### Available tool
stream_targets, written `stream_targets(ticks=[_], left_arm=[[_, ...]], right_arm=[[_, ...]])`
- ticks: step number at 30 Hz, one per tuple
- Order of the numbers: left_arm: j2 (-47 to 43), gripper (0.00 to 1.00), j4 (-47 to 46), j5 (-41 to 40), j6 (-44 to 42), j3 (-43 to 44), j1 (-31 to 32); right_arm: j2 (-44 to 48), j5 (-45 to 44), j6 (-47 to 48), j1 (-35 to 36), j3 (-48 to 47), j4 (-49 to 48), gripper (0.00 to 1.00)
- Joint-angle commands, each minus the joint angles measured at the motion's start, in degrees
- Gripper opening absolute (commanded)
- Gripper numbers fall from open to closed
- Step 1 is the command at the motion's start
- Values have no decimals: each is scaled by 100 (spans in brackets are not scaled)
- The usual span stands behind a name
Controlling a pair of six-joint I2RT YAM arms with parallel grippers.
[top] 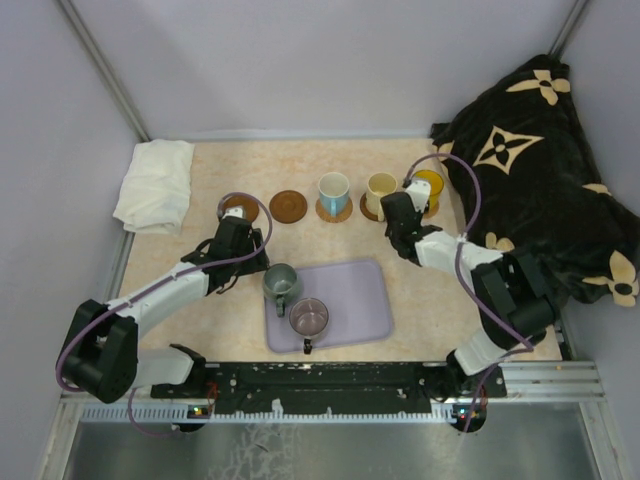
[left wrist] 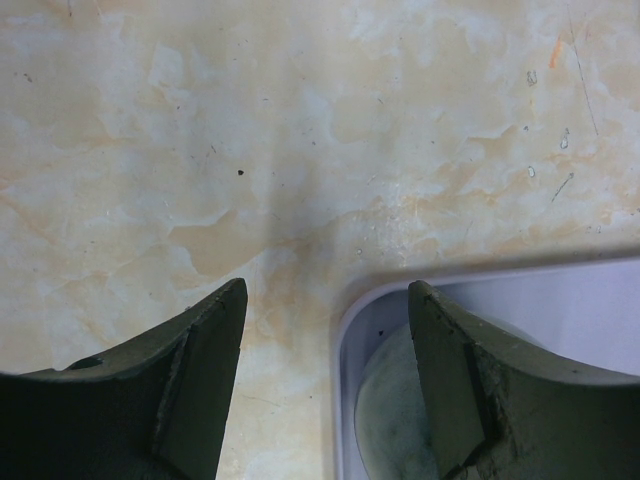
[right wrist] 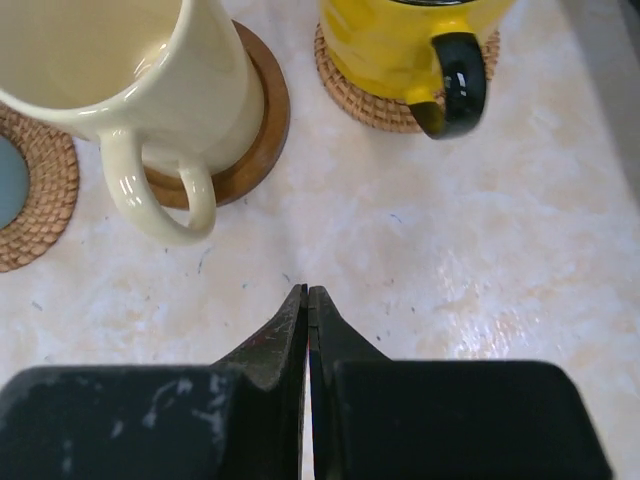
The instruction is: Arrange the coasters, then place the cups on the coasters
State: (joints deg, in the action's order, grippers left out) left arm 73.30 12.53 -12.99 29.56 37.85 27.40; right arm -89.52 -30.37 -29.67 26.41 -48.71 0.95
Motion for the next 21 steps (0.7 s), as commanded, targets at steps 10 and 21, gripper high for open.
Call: stream_targets(ticks=[10, 21], left_arm=[[-49, 72, 122, -13, -47, 193, 55], [-503, 72, 377, -240, -36, 179, 65]], right_arm=[[1295, 950, 10, 913, 949, -323, 14], [128, 1251, 210, 1024, 237, -716, 12]])
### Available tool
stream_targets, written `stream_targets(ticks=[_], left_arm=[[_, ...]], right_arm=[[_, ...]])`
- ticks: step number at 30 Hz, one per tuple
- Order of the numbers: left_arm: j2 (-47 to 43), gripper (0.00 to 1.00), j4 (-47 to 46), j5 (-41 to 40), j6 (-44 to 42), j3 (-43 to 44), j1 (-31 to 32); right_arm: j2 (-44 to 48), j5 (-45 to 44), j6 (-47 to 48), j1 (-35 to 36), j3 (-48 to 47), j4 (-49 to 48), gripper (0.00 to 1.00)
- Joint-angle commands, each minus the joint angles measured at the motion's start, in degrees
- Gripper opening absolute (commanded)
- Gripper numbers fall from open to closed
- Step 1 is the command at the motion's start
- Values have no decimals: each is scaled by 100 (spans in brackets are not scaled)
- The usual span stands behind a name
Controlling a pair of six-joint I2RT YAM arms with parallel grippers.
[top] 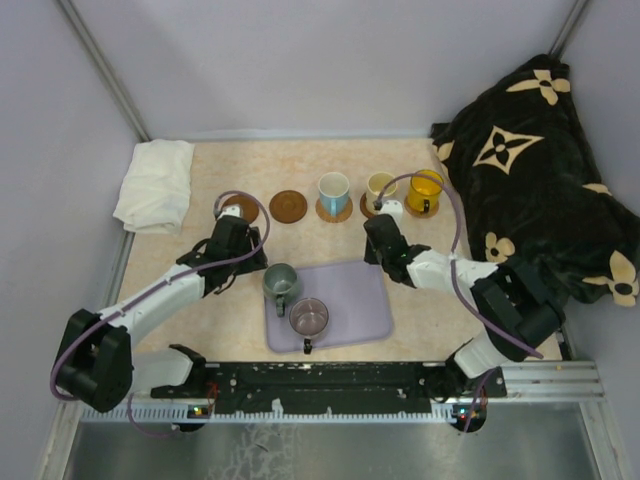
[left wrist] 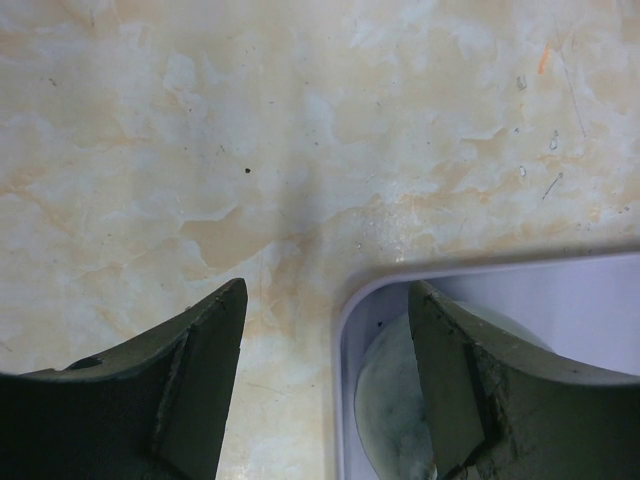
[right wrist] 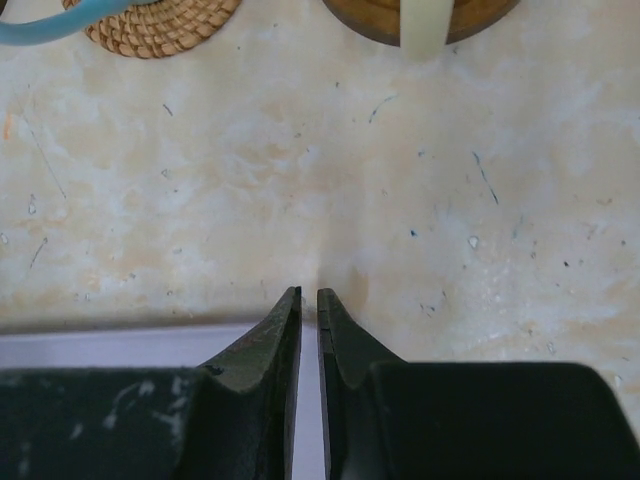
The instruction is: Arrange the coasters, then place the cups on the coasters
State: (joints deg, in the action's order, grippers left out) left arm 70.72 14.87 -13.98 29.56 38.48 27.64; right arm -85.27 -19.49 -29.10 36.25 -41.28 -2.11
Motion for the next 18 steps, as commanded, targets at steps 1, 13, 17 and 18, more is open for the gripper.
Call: stream_targets(ticks=[1, 13, 17, 18], left_arm=[[-291, 72, 179, -141, -24, 105, 40], [-1297, 71, 964, -45, 449, -151, 210], [-1780, 71, 1272, 65, 586, -291, 275], [-1873, 71, 1344, 107, 605, -317, 289]], right_arm=[[-402, 209, 166, 40, -604, -425, 12], [-1275, 547, 172, 140, -1165, -439, 11], [-1321, 549, 151, 230, -1123, -354, 12], [-1329, 533, 143, 259, -1108, -331, 12]])
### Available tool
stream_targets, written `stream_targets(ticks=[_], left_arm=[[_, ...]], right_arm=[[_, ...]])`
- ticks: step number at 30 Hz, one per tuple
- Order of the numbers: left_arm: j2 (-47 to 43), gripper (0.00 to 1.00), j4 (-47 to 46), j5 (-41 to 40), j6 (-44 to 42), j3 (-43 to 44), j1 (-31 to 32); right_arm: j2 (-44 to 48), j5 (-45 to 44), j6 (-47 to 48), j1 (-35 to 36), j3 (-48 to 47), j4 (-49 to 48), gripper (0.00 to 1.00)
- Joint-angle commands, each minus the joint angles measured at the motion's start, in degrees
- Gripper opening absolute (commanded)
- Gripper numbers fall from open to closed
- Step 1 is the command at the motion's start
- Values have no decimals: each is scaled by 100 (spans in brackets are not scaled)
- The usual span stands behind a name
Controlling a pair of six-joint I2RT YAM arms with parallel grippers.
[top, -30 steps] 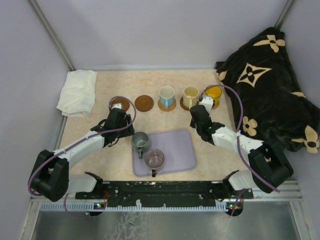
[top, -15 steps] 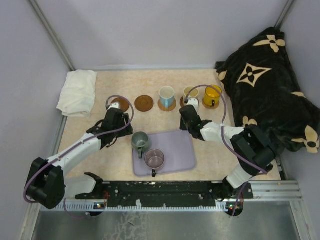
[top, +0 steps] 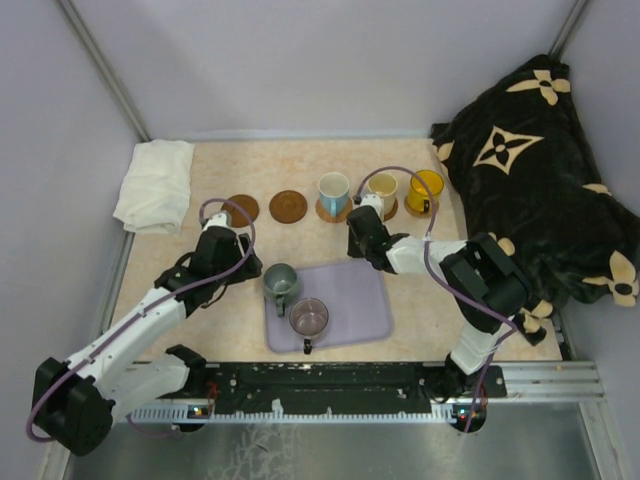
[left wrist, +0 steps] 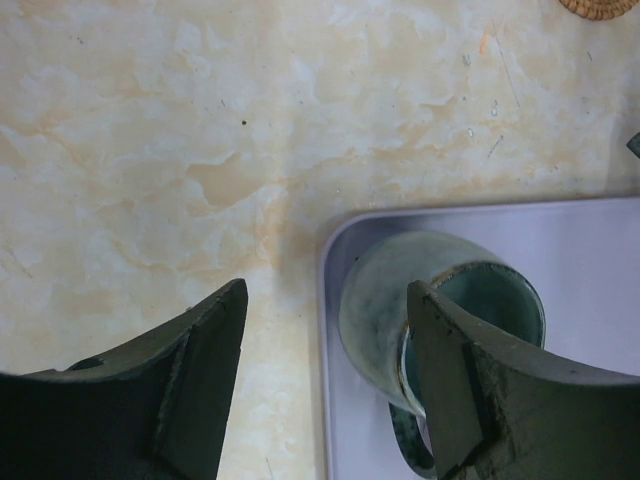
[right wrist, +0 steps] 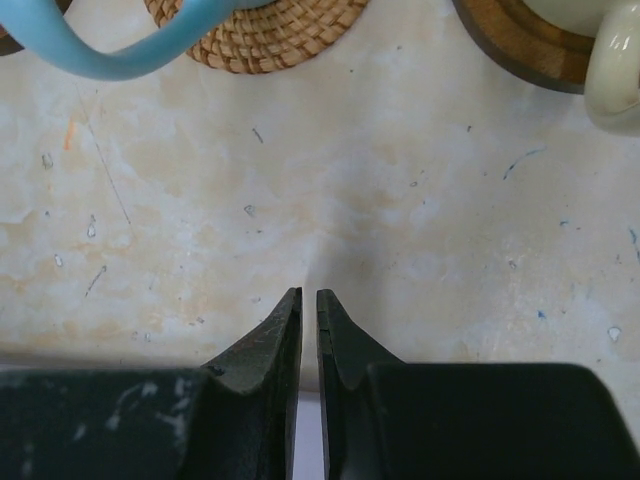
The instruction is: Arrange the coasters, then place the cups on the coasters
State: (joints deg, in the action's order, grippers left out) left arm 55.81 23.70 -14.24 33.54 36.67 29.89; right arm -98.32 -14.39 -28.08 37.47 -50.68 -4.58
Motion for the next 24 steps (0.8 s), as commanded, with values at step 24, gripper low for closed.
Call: stream_targets(ticks=[24], left_arm=[[-1343, 100, 1362, 686, 1219, -441, 1271]], right_arm=[[-146, -99, -193, 299, -80, 299, 11]])
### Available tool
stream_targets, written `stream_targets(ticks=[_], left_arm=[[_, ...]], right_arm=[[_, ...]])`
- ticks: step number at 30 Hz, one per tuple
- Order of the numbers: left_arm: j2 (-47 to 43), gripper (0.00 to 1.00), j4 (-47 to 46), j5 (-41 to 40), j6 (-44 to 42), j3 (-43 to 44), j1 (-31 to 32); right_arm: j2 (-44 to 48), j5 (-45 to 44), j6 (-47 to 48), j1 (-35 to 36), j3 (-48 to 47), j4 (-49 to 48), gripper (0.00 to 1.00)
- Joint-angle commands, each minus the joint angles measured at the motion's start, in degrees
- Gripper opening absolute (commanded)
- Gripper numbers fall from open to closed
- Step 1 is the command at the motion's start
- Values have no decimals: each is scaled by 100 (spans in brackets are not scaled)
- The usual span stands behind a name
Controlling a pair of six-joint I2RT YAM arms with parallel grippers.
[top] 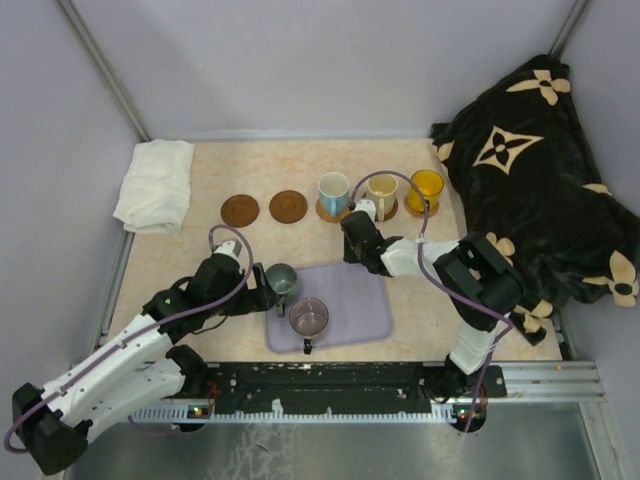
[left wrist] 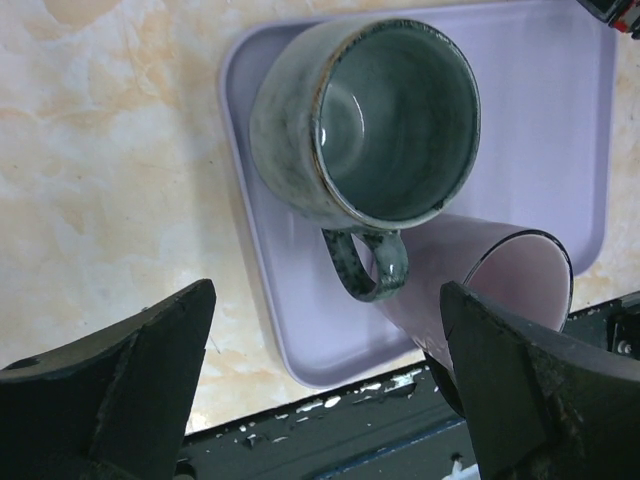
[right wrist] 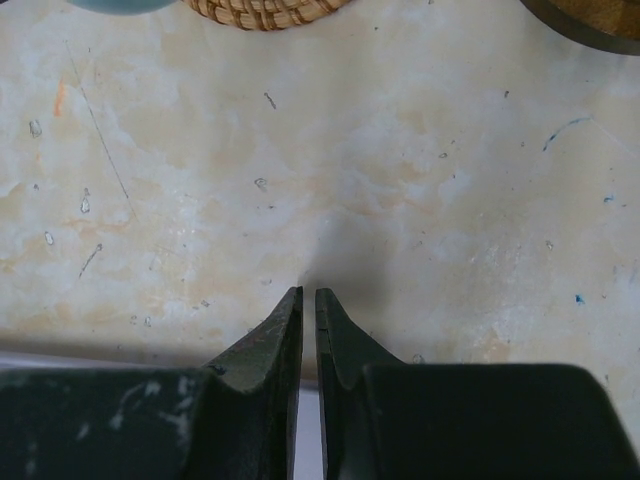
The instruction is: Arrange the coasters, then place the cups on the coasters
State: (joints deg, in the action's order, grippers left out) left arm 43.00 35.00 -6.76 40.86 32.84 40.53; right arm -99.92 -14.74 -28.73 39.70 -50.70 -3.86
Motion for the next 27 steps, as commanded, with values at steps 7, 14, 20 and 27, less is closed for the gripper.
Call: stream_targets(ticks=[7, 14, 20, 27], left_arm=[[452, 98, 310, -605, 929, 67, 854], [848, 98, 248, -992, 1053, 214, 1121], [1044, 94, 51, -1205, 1056, 224, 1131], [1367, 92, -219, -1165, 803, 310, 1130]], right_arm=[[168, -62, -325, 172, 90, 406, 11], [266, -29, -507, 345, 223, 653, 11], [299, -13, -754, 549, 368, 811, 11], [306, -31, -855, 626, 447, 895, 11]])
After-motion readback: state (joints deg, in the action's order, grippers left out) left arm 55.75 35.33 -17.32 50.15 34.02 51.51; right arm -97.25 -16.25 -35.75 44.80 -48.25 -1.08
